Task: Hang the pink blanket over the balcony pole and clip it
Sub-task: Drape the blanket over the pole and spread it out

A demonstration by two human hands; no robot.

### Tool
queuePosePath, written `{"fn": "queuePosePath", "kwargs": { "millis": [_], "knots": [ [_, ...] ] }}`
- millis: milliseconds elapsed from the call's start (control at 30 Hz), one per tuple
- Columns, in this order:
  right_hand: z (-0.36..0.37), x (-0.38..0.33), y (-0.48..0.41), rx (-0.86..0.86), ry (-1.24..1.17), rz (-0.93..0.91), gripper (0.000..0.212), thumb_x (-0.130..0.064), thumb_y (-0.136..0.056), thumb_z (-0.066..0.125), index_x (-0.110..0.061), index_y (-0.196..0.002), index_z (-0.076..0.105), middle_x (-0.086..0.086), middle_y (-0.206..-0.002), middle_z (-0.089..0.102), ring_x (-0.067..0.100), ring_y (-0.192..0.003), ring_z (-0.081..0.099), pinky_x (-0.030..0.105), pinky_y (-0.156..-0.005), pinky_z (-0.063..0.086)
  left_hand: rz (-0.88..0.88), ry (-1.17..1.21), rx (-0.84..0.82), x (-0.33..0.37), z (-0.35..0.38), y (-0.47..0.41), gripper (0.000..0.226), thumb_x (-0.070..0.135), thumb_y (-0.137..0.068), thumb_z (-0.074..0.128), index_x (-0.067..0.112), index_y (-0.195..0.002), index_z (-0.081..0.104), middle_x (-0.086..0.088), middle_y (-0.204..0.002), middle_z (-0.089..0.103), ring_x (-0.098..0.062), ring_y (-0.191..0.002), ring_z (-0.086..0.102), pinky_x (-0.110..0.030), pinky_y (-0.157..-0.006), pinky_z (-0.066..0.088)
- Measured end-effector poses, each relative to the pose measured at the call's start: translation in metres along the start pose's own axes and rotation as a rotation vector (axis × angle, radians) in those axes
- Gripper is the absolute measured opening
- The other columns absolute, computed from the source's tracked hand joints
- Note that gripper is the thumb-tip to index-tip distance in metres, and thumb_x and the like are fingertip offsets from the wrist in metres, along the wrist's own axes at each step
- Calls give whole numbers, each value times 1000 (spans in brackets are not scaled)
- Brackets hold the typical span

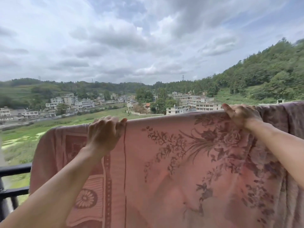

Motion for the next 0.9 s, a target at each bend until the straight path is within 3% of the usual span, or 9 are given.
{"fn": "queuePosePath", "kwargs": {
  "millis": [167,300,367,467,567,667,800,900],
  "knots": [
    [4,3,-4,35,-43,-164,95,-80,-78,-1,-21,-124,58,16,-129,57,33,-118,51,40,-89,41,-117,-42,7,51,14,2,42,45,-97,35,13,-104,62,-11,-110,61,-28,-98,53,-40,-86,35],
    [-1,-1,26,23,-219,-462,57,-61,-95,25,-28,-138,41,4,-142,44,26,-125,43,43,-96,37,44,92,53,184,34,-7,42,42,-95,44,11,-119,58,-12,-119,56,-26,-107,50,-39,-92,36],
    [-20,17,34,133,-278,-523,52,-55,-97,31,-27,-140,40,2,-143,42,21,-126,42,43,-99,37,115,157,52,240,43,-17,42,41,-96,44,10,-122,56,-11,-121,56,-23,-107,51,-38,-93,37],
    [-48,92,15,247,-237,-374,59,-59,-95,27,-24,-141,38,4,-142,43,23,-126,42,42,-99,36,173,265,42,327,57,-40,42,41,-96,42,10,-121,55,-11,-121,56,-22,-108,52,-39,-95,39],
    [-39,169,-17,108,-227,-156,67,-64,-92,26,-25,-146,32,6,-148,40,29,-132,39,44,-104,33,232,302,-24,396,81,-55,44,45,-97,37,14,-126,51,-9,-124,55,-22,-112,50,-38,-98,35],
    [-30,210,-34,74,-123,-161,75,-70,-87,17,-25,-144,37,2,-150,38,25,-138,33,45,-113,25,213,253,-133,426,118,-63,48,49,-97,30,16,-127,50,-10,-123,57,-25,-111,52,-40,-97,34],
    [-29,255,-62,99,7,-148,56,-57,-96,24,-24,-137,43,1,-146,43,25,-133,38,42,-110,29,159,154,-50,419,133,-71,49,50,-98,26,13,-110,56,-9,-98,65,-25,-86,60,-37,-84,43],
    [-35,308,-87,121,25,-56,50,-52,-97,27,-22,-132,47,4,-143,46,28,-131,39,43,-108,32,177,118,15,411,131,-74,51,51,-97,26,13,-98,59,-5,-79,65,-21,-65,56,-32,-66,41]
  ]
}}
Point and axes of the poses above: each hand's wrist, its own y-axis away from the middle knuckle, its own z-axis out of the palm, x = y × z, the point moved 9 cm from there along -y, towards the middle knuckle
